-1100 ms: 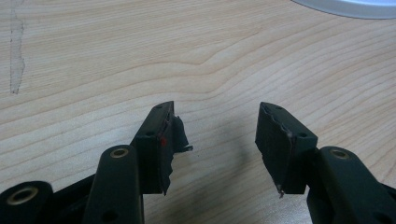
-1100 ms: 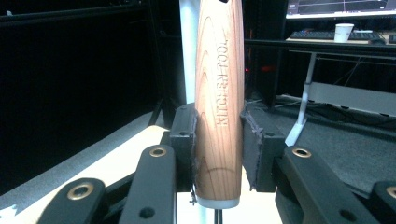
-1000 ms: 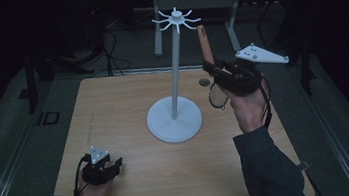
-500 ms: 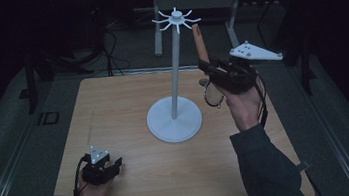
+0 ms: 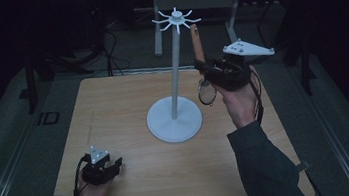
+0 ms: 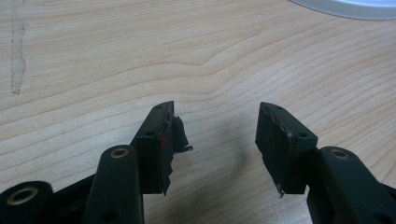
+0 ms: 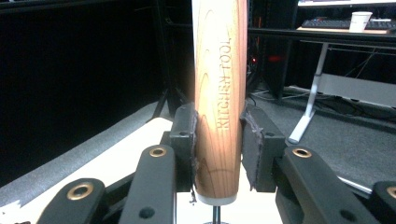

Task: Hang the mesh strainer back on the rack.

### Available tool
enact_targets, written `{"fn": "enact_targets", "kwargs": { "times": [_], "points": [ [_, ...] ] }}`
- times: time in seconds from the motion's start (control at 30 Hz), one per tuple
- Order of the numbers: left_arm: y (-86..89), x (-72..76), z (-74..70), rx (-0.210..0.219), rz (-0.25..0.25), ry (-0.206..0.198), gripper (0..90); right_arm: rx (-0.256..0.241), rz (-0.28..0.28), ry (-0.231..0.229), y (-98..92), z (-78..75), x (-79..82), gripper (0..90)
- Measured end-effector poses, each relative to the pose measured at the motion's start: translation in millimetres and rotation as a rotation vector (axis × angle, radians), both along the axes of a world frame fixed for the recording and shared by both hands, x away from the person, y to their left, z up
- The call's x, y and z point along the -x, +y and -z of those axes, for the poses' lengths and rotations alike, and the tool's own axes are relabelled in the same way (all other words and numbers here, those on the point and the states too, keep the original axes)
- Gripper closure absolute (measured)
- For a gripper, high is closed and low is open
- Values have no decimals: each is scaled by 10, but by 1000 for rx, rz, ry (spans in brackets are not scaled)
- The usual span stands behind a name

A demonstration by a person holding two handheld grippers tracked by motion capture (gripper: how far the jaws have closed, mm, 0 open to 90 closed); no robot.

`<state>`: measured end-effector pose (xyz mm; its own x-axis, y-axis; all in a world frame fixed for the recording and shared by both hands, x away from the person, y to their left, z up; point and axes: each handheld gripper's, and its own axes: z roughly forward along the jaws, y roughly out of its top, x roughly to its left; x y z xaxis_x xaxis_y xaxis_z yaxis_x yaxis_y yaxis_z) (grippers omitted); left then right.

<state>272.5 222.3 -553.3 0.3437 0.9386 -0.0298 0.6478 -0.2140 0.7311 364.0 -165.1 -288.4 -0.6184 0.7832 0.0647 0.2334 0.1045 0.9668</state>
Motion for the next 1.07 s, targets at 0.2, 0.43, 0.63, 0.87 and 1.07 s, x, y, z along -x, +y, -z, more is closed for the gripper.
{"fn": "enact_targets", "kwargs": {
  "times": [0.2,0.43,0.63,0.87,1.07],
  "points": [
    [5,2,-3,0,-1,0,478,-7,1,10,3,19,-8,545],
    [3,1,-1,0,-1,0,478,-17,9,0,-34,45,36,404],
    [-3,0,2,-1,-1,0,478,-17,8,-3,-76,61,88,350],
    [-7,2,5,2,-2,0,477,23,20,9,-152,195,158,309],
    [-6,-3,8,-3,-2,0,476,64,39,67,-290,482,143,307]
  ]
}}
